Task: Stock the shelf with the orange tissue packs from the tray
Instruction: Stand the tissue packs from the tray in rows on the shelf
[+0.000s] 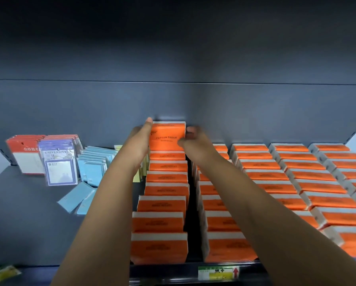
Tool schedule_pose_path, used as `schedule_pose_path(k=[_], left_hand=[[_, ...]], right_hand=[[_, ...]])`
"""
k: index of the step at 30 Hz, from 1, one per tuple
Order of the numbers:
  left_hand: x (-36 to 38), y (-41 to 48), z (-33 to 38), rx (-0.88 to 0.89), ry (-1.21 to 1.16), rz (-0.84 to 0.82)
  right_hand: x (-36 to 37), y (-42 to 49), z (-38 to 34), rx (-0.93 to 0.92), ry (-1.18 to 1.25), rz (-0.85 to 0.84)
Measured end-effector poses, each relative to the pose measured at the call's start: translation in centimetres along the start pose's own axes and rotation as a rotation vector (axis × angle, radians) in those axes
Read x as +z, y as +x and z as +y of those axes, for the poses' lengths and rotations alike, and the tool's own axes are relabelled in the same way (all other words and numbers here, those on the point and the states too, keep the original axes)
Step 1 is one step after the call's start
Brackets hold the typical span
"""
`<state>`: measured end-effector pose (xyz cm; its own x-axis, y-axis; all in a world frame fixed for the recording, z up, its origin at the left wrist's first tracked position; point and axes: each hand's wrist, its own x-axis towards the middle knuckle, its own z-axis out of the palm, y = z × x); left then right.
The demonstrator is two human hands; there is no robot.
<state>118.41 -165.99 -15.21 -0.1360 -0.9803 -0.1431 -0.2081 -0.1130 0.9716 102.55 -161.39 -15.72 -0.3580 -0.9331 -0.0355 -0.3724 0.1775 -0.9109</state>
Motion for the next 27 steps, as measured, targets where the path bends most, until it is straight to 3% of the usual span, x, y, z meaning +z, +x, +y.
schedule_pose_path(k=[6,11,16,21,27], left_hand=[[0.1,-1.1,0.6,0.178,0.173,0.157],[1.9,-3.7,0.9,0.373,0.537,0.267],[5.6,-6.7,1.2,0.608,0.833,0.181],[10.7,-11.8,2.2,0.751,0.842,0.106],[20.0,-21.5,4.5,0.924,0.826,-0.045]], right_hand=[[-0.6,-1.5,-0.5,-0.059,-0.235,0.063],[-2.7,-4.8,0.1,-0.189,-0.347,0.141],[-6.6,-8.6,2.0,-0.312,-0.429,0.252],[-12.0,-13.9,4.9,-0.337,-0.436,0.381],[-19.7,-22.1,9.2,-0.234,-0.421,0.520]])
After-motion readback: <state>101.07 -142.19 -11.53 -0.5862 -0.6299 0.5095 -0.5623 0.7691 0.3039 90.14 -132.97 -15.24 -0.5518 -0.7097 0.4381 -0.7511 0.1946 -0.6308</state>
